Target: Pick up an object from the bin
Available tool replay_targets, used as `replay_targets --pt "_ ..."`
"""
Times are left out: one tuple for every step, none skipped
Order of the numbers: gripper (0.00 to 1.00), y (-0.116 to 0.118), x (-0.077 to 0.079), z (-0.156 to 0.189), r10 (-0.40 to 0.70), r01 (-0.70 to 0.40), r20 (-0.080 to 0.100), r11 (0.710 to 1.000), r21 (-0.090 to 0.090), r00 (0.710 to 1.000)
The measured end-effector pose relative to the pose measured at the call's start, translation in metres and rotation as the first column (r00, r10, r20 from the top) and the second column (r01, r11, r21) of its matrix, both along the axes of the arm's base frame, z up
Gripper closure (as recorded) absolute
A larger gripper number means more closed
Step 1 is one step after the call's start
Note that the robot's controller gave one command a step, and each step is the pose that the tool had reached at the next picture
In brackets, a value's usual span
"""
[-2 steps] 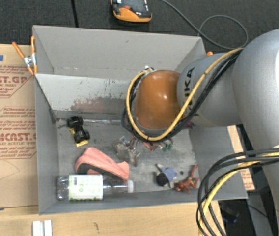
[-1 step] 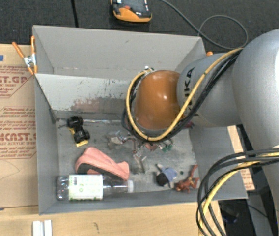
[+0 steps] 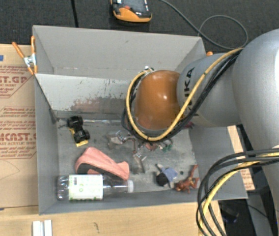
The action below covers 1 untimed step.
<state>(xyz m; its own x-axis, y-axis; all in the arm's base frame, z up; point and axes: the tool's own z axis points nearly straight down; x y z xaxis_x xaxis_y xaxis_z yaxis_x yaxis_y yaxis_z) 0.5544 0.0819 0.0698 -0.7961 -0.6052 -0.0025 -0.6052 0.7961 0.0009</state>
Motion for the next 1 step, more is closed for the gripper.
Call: replay_targets --pt "0.0 0.0413 -0.0363 0.0002 0.068 -0.068 0.003 0.998 -0.001 0.998"
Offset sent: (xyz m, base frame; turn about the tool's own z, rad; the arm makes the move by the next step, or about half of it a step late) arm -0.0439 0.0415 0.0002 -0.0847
